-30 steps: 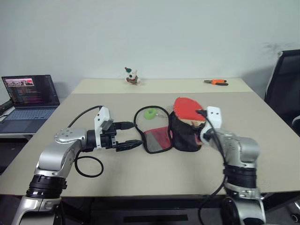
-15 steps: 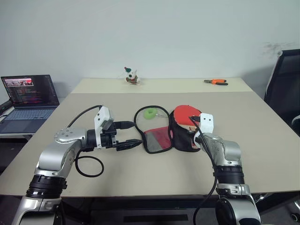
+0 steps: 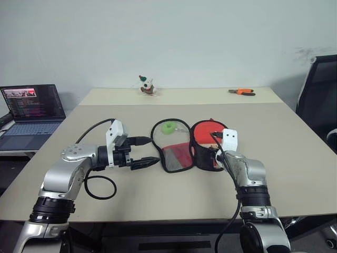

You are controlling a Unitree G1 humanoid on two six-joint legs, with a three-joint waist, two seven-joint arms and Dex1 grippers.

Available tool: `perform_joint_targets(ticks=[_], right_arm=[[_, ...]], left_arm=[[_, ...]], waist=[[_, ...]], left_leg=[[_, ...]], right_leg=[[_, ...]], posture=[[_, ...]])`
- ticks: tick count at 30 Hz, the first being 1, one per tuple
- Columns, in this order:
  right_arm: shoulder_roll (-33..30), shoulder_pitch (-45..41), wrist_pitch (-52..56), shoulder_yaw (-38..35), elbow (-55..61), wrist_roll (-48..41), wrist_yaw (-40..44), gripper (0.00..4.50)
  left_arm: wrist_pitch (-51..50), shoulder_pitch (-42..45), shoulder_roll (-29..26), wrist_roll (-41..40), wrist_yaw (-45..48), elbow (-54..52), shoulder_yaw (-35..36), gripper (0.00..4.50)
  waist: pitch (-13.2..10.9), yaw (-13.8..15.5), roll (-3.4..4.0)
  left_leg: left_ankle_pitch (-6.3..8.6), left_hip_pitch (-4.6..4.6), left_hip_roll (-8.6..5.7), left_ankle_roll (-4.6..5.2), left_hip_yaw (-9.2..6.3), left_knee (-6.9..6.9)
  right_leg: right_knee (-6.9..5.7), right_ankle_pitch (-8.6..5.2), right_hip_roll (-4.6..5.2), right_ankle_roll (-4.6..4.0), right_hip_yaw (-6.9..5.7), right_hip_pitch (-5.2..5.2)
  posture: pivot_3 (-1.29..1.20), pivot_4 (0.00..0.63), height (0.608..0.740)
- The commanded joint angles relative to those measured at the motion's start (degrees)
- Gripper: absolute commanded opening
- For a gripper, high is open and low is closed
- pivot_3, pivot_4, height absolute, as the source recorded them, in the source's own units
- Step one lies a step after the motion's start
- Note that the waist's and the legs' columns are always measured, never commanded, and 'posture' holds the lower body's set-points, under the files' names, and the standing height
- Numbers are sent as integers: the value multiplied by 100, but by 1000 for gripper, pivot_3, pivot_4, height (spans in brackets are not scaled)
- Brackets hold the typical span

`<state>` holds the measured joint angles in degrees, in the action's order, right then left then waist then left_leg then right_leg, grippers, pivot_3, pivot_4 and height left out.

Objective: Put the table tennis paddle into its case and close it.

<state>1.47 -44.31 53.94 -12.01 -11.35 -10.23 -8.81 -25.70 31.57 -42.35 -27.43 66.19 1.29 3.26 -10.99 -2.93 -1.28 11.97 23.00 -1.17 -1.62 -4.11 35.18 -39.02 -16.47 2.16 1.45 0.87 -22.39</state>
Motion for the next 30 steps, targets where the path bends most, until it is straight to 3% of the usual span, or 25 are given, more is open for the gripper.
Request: perform_joint_targets(ticks=[1, 6, 11, 14, 18, 21, 30], right_arm=[[-160, 115, 141, 572, 916, -30, 432, 4431], [-1042, 384, 727, 1217, 2428, -802, 2015, 4473], [-2540, 331, 1137, 784, 3574, -2321, 4020, 4473], [-3102, 174, 1359, 439, 3682, -3052, 4691, 4473], [-3660, 120, 1303, 423, 3657, -3306, 5068, 4473], [-3865, 100, 1214, 433, 3574, -3341, 5138, 4500], [-4351, 243, 958, 497, 3614, -3314, 5431, 4500]], left_arm=[[-22, 70, 0, 65, -246, -98, 97, 4500], [3, 34, 22, 172, -568, 42, 169, 4500], [355, 111, 72, 894, -1279, 753, 26, 4500], [388, 270, 145, 1190, -1484, 1250, -107, 4500], [485, 517, 284, 1447, -1553, 1815, -258, 4500], [680, 770, 418, 1666, -1538, 2371, -422, 3968], [1528, 1916, 1125, 2322, -1600, 4681, -798, 652]], waist=[[0, 0, 0], [0, 4, 0], [0, 37, -1], [1, 48, -3], [1, 67, -3], [1, 75, -4], [-1, 121, -11]], left_leg=[[0, 0, 0, 0, 0, 0], [0, 1, -1, 0, -1, 1], [1, 0, -3, 1, -9, 2], [1, -5, 4, 1, -7, 3], [1, -3, 1, 1, -9, 2], [1, 0, -1, 1, -5, 2], [1, 7, -7, 1, -9, 8]], right_leg=[[0, 0, 0, 0, 1, 0], [2, 0, 1, 1, -2, 1], [6, -1, 2, 2, -12, 8], [4, -1, 1, 2, -16, 10], [4, -1, 0, 2, -18, 9], [7, -1, 3, 2, -16, 8], [8, 0, 6, 3, -25, 8]], posture=[[0, 150, 740], [0, 150, 740], [0, 150, 740], [0, 150, 740], [0, 150, 740], [0, 150, 740], [0, 150, 740]])
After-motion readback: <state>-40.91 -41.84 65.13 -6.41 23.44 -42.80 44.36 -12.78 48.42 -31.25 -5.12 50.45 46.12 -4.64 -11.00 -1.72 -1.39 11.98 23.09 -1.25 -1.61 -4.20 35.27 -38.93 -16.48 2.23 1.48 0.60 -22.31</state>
